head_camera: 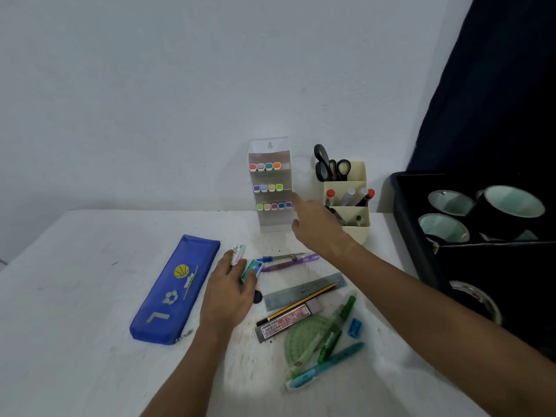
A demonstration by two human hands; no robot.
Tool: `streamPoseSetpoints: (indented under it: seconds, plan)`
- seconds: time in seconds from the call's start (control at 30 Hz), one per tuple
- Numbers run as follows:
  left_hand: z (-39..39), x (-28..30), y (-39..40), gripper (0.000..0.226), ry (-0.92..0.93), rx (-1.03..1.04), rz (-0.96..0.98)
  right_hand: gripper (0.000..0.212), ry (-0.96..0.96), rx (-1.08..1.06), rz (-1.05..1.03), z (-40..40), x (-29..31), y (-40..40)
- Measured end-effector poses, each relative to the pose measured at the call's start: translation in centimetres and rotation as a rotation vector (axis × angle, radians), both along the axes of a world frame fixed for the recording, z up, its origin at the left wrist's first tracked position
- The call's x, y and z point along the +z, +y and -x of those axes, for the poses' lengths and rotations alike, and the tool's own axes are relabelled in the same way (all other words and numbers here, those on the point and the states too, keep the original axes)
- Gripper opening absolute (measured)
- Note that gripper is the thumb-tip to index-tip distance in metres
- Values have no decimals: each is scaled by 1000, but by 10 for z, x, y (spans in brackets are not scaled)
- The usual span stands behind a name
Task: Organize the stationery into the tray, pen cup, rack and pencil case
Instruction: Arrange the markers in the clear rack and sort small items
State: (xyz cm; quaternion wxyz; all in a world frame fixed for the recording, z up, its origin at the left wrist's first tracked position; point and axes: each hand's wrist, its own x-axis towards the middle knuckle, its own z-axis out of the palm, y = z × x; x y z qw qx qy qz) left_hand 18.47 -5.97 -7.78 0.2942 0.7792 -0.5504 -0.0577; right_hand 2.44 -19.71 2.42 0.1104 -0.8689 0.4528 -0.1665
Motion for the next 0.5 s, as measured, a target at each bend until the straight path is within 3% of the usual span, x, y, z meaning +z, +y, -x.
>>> streamPoseSetpoints:
  seconds: [0.07, 0.27, 0.37, 0.5]
  plan:
    - [0, -1, 0, 41, -2, -1, 0, 51, 18, 6, 50, 13, 1, 9]
    - [-2, -2, 1, 54, 6, -12, -10, 28, 131, -99, 112, 43, 9, 17]
    - [-2, -2, 1, 54, -24, -18, 1, 29, 193, -162, 37, 59, 16, 17]
    - [-5, -5, -1, 58, -16, -12, -24, 35, 113, -185, -103, 77, 16, 10]
